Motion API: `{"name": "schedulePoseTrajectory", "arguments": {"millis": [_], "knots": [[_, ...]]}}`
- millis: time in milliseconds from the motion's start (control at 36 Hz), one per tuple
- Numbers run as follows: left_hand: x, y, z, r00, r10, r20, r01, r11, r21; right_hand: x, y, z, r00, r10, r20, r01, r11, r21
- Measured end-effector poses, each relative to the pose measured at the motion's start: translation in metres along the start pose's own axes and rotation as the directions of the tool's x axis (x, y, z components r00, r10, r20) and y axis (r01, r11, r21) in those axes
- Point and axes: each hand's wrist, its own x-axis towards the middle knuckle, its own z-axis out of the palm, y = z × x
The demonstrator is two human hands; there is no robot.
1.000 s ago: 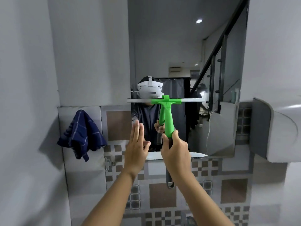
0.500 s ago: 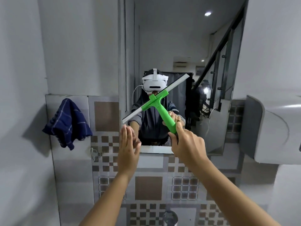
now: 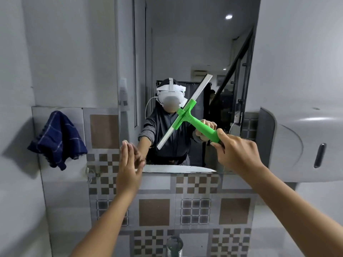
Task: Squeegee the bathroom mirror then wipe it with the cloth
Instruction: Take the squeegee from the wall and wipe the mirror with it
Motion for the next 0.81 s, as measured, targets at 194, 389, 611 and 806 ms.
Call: {"name": "schedulePoseTrajectory", "arguments": {"millis": [194,389,611,806], "knots": [[0.003,-0.003,0.0,0.999,-0.024,0.047,0.02,0.997,0.07,-0.028,0.018,0.002,0.99,0.131,0.048,-0.132,0.991,0.032],[0.004,-0.001,-0.008,0.998,-0.019,0.064,0.013,0.995,0.096,-0.05,0.018,0.01,0.962,0.263,0.075,-0.269,0.96,0.076],[0.051,-0.006,-0.026,0.99,0.133,0.042,-0.136,0.987,0.088,-0.065,-0.001,0.016,0.925,0.37,0.087,-0.379,0.915,0.138],[0.12,0.011,-0.048,0.97,0.238,0.044,-0.242,0.959,0.149,-0.077,-0.029,0.023,0.847,0.514,0.134,-0.531,0.824,0.197]]}}
